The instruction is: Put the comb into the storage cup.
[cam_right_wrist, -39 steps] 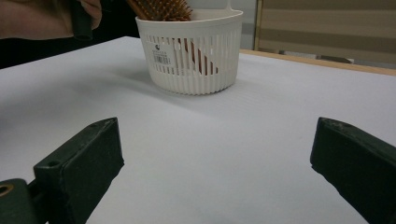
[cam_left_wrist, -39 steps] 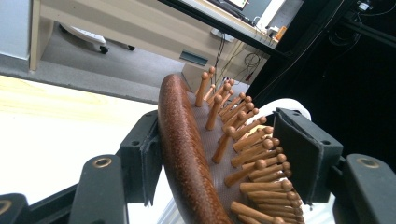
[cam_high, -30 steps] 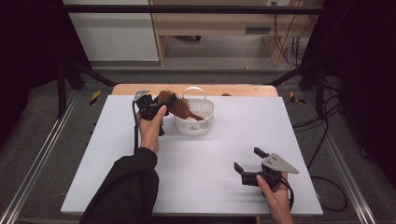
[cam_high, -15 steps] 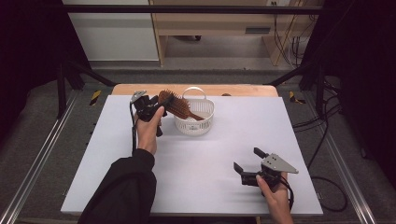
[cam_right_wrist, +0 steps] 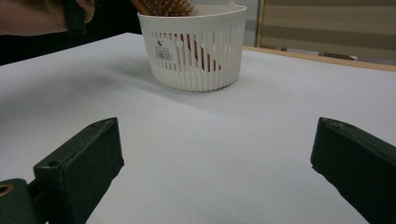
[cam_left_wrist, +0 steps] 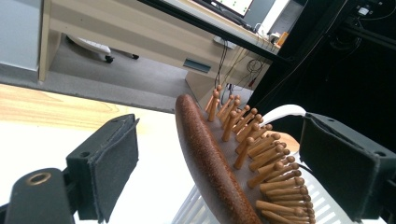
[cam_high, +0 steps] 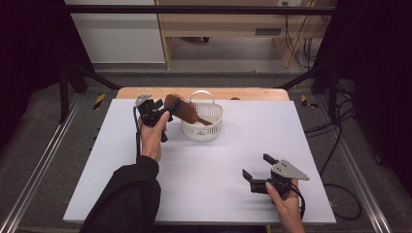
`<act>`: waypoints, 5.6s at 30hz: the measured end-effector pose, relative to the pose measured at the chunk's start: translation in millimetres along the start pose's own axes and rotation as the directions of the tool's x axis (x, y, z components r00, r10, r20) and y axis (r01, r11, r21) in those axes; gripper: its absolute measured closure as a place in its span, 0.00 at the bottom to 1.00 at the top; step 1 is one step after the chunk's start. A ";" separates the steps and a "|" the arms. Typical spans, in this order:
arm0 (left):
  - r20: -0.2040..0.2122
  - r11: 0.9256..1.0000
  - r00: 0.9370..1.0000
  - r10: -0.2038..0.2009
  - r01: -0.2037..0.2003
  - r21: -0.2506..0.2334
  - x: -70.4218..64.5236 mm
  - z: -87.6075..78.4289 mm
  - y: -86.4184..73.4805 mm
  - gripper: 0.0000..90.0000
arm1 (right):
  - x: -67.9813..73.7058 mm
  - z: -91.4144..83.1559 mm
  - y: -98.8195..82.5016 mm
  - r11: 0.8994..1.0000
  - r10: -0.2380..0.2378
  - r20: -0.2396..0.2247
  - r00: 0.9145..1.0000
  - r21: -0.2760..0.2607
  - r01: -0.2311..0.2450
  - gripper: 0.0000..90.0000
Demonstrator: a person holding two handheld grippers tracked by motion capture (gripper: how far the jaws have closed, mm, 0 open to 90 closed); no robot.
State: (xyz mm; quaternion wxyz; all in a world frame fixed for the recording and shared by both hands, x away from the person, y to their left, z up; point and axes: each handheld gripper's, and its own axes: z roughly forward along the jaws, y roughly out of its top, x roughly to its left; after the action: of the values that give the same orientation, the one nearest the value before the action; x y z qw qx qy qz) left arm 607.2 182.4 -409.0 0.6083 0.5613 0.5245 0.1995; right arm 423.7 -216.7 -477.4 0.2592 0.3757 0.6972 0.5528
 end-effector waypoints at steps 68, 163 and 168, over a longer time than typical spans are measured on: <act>-0.027 0.996 0.997 0.074 -0.075 -0.045 -6.3 -19.5 12.8 0.02 | 0.7 1.7 -0.5 1.000 -0.004 -0.001 1.000 0.008 0.004 0.03; -0.108 0.940 0.938 0.329 -0.337 -0.060 45.9 -167.0 1.4 0.02 | 2.4 0.5 -0.8 1.000 -0.009 0.021 1.000 0.006 0.009 0.03; -0.109 0.934 0.933 0.344 -0.351 -0.065 46.1 -175.8 2.6 0.02 | 2.9 0.1 -1.9 1.000 0.002 0.021 1.000 0.010 -0.002 0.03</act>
State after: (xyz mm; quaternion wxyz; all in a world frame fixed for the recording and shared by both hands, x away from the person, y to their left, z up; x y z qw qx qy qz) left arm 473.6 304.8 -394.0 0.5604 0.6092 0.4368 0.3523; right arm 421.7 -214.4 -479.1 0.2641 0.3834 0.6970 0.5454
